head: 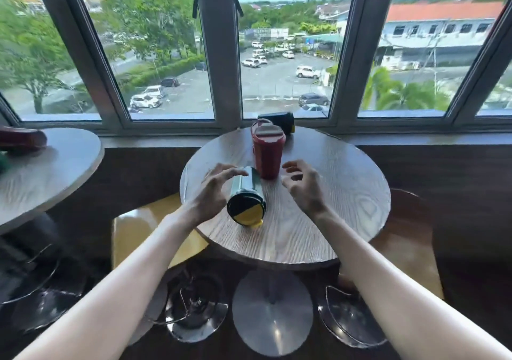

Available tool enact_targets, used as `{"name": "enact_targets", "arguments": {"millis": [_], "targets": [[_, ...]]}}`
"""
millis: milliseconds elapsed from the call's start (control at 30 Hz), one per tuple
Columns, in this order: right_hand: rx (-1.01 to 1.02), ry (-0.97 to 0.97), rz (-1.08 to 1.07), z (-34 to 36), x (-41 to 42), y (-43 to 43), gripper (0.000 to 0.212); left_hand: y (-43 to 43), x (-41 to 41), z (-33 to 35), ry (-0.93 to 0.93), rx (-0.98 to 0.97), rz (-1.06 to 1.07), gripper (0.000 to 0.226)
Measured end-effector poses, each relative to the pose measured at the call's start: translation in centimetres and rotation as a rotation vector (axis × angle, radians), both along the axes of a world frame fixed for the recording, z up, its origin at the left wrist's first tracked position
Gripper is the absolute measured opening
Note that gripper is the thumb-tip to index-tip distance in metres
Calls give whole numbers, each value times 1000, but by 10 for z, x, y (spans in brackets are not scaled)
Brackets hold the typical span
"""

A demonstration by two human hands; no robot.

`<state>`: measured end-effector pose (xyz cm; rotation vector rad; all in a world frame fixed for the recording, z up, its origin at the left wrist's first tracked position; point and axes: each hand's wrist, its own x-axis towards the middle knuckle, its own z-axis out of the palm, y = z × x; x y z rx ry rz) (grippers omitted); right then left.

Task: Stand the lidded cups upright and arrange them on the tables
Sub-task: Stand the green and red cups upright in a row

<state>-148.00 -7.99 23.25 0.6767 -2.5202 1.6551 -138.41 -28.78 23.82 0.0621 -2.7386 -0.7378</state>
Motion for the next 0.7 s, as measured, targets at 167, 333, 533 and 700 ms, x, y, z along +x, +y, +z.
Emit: {"name": "enact_targets", "arguments": {"millis": [167,333,533,700], "targets": [[167,75,44,8,-68,-32,46,-32,-25,4,-300,-487,-218,103],[281,122,126,15,-119,-53,59,-35,-47,-2,-275,-678,-341,93],[163,115,204,2,-123,-55,60,-42,-63,-24,-65,-545,-413,79],[117,142,192,-3,-126,-56,60,-34,-60,-39,147,-149,-290,88]]}}
